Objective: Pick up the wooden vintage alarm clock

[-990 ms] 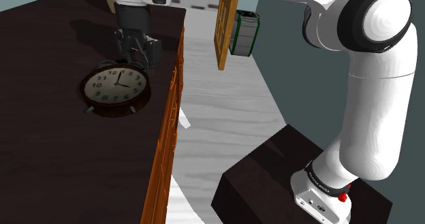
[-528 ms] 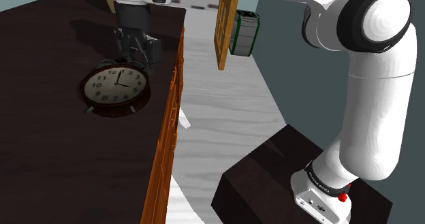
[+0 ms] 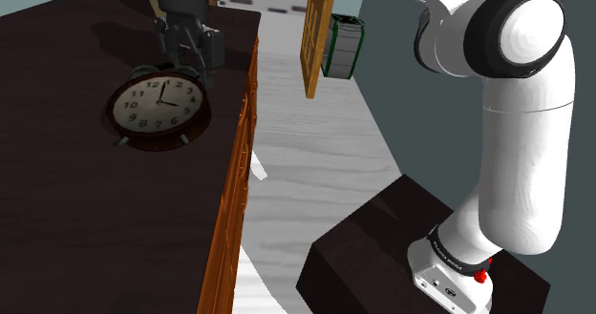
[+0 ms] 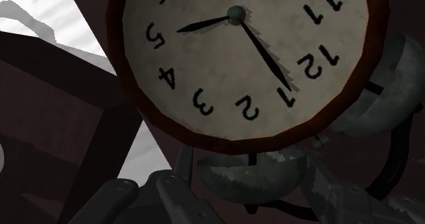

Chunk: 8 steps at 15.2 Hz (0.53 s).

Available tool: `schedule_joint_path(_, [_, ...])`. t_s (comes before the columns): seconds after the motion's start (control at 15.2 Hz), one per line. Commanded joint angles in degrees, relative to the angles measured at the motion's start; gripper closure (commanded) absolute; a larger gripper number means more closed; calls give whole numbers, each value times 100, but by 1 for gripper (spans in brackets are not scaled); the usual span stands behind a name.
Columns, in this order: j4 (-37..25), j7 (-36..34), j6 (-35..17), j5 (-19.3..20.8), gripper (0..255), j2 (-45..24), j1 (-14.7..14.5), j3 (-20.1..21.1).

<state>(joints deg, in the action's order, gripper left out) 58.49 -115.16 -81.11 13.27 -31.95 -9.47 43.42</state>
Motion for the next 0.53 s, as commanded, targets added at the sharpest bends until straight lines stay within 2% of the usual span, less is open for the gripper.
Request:
schedule_joint_path(0.0, [-371, -18, 244, 65, 255, -108, -148, -24])
schedule_joint_path(0.33, [-1571, -16, 972, 308, 255, -514, -660, -142])
schedule_joint_path(0.46, [-1626, -13, 1002, 318, 255, -534, -686, -152])
